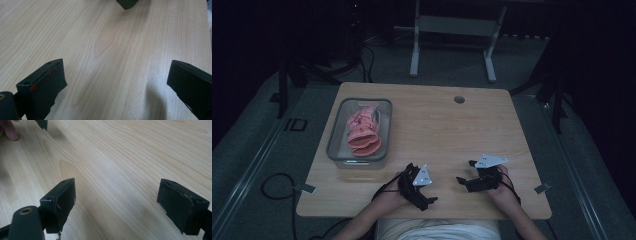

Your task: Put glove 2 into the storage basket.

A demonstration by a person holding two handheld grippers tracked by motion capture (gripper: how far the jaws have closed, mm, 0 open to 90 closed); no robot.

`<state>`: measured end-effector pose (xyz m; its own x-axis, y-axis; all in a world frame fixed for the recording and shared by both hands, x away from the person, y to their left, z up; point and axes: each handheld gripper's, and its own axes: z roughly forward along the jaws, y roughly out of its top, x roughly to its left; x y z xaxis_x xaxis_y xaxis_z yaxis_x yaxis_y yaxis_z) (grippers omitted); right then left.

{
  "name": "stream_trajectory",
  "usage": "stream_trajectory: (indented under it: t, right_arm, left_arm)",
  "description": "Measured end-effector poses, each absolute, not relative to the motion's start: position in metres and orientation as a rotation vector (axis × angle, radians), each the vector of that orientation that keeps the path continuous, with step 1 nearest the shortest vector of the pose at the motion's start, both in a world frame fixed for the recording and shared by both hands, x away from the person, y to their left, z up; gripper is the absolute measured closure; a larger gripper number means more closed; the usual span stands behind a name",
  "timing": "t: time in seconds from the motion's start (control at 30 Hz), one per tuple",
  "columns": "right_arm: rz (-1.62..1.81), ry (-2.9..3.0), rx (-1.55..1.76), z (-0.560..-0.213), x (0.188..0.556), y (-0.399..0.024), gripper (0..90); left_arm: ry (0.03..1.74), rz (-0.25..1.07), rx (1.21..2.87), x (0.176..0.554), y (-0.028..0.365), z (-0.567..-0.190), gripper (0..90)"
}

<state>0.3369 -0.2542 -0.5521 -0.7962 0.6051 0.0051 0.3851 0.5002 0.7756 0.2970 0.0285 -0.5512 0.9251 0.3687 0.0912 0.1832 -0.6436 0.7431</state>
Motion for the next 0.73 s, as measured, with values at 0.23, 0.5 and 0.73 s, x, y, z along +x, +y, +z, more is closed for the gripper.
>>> stream_trajectory:
  t: [0.23,0.5,0.73]
  right_arm:
    - [1.2,2.437,0.798,-0.551,0.334,-0.261,15.1]
    - [1.203,2.413,0.814,-0.553,0.335,-0.265,15.1]
    - [1.212,2.405,0.817,-0.553,0.335,-0.266,15.1]
  left_arm:
    - [0.353,0.318,2.283,0.292,0.03,-0.551,1.5]
    - [0.347,0.32,2.276,0.29,0.033,-0.551,1.5]
    - [0.333,0.318,2.279,0.29,0.033,-0.551,1.5]
